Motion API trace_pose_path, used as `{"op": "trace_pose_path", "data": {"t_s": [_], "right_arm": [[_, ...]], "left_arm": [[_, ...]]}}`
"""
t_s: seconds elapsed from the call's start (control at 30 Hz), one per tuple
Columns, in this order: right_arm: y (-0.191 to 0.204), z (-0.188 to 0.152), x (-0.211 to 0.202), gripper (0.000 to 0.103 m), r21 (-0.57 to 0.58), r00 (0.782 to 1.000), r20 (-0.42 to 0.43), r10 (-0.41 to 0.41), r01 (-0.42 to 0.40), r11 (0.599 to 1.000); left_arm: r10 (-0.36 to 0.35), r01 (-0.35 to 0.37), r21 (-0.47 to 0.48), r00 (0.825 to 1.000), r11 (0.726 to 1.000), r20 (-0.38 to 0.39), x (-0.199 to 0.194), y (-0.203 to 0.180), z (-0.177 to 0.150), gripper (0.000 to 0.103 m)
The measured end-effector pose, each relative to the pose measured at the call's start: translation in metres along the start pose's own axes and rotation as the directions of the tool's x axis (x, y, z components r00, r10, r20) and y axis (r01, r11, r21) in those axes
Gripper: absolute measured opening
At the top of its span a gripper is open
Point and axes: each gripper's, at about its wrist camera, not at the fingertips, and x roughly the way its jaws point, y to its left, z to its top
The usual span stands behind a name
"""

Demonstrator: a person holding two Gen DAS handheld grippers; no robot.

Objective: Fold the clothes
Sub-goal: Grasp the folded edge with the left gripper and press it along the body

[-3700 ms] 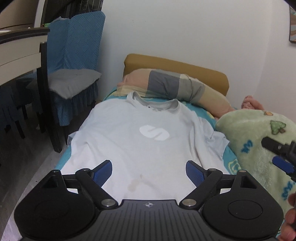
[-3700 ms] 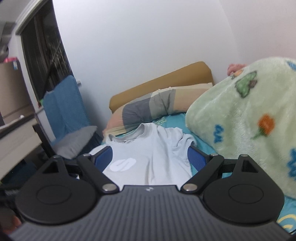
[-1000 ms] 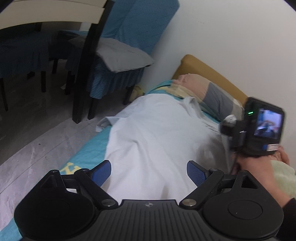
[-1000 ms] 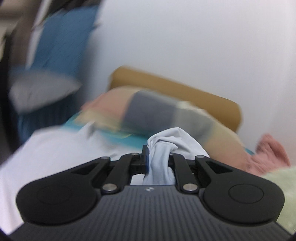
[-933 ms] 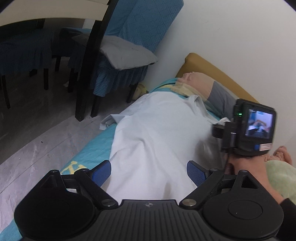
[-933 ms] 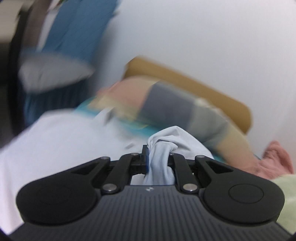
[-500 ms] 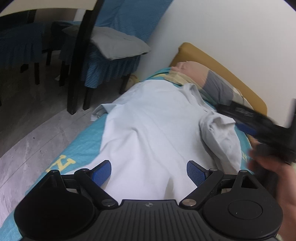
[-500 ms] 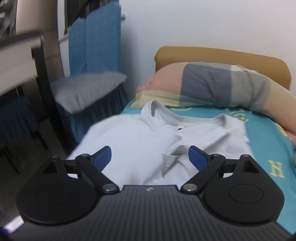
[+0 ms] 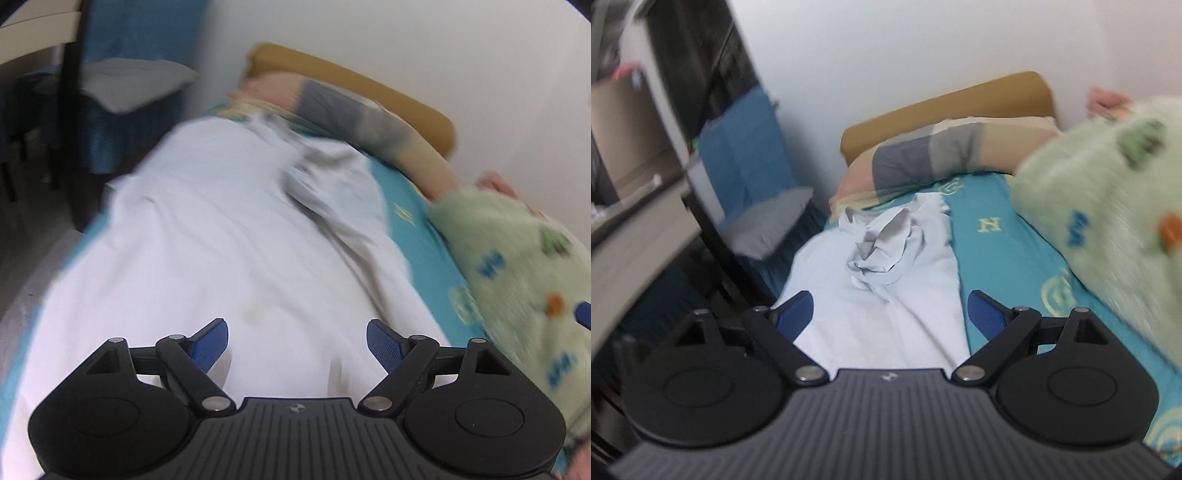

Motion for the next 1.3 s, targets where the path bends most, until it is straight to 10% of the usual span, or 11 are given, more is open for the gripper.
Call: {"op": "trace_pose_path", "data": {"t_s": [0.3, 0.43, 0.7, 1.3], "right_arm": [[-0.052, -0.003, -0.036, 0.092, 0.192, 0.999, 0.030, 0.010, -0.016, 0.981], [-0.063, -0.002, -0.033, 0.092, 0.215, 1.000, 0.019, 0.023, -0.026, 0.976], [-0.079, -0.005, -0.017, 0.092, 0.254, 0.999, -0.032, 0.015, -0.006, 0.967], [-0.075, -0.007, 0.002, 0.092, 0.220, 0.997, -0.073, 0.002, 0.014, 0.975]], "left_arm": [[-0.220, 0.235, 0.053, 0.954, 0.971, -0.201, 0.000, -0.060, -0.063, 0.043], [-0.252, 0.274, 0.032, 0.921, 0.961, -0.296, 0.020, -0.071, -0.080, 0.037], [-0.285, 0.312, 0.044, 0.909, 0.949, -0.305, 0.037, -0.079, -0.082, 0.002], [-0.025, 0.026, -0.002, 0.918, 1.000, -0.396, -0.035, -0.019, -0.054, 0.001]]}}
